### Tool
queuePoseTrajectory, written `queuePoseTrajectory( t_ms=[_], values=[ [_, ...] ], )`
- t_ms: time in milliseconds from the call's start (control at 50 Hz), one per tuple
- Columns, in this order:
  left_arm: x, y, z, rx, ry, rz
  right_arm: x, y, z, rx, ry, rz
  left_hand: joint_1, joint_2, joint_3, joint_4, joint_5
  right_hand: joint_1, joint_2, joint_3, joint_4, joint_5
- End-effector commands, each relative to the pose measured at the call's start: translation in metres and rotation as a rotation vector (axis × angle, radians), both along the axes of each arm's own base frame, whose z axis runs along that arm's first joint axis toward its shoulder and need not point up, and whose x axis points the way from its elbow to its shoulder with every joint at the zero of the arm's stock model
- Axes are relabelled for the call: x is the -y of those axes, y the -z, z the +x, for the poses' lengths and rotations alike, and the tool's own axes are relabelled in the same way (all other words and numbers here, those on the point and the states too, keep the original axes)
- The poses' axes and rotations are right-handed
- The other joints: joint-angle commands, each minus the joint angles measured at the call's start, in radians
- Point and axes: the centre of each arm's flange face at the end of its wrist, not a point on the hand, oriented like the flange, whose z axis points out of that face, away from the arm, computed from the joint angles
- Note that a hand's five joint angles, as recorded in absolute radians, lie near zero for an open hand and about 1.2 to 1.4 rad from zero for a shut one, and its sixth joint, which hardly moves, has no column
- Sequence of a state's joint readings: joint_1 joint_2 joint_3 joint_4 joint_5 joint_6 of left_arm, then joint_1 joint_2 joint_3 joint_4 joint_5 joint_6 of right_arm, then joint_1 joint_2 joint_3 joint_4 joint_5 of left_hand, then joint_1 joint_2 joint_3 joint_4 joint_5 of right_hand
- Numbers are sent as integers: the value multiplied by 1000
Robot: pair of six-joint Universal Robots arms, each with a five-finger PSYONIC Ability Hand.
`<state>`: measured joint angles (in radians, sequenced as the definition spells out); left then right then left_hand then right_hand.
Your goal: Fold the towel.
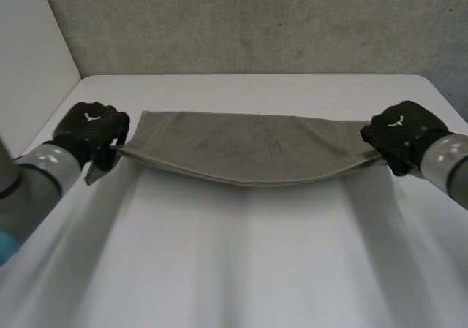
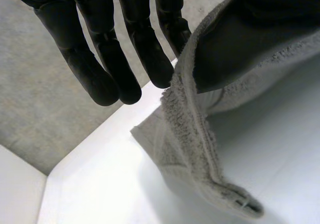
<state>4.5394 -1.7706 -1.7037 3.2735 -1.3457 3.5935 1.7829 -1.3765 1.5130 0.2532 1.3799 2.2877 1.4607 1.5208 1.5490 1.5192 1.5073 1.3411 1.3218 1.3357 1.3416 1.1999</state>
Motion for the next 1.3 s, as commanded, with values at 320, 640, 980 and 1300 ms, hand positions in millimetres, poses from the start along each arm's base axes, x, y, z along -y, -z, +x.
queuePoseTrajectory(
  t_ms=[320, 640, 980, 1300],
  values=[
    [-20, -8, 17, -22, 39, -6, 8, 2, -19, 11, -76, 157, -64, -125, -153, -123, -286, 55, 74, 61, 55, 22],
    [78, 61, -9, 25, -16, 70, 77, 75, 10, -158, 18, 162, -64, -125, -153, -123, -286, 55, 74, 61, 55, 22],
    [127, 94, -55, 166, 86, -218, 130, 95, 49, -59, 11, -272, -64, -125, -153, -123, -286, 55, 74, 61, 55, 22],
    [129, 109, -62, 206, 100, -256, 135, 111, 47, -58, 94, -250, -1282, -1342, -1371, -1341, -1504, -1167, -1147, -1161, -1167, -1200]
  ],
)
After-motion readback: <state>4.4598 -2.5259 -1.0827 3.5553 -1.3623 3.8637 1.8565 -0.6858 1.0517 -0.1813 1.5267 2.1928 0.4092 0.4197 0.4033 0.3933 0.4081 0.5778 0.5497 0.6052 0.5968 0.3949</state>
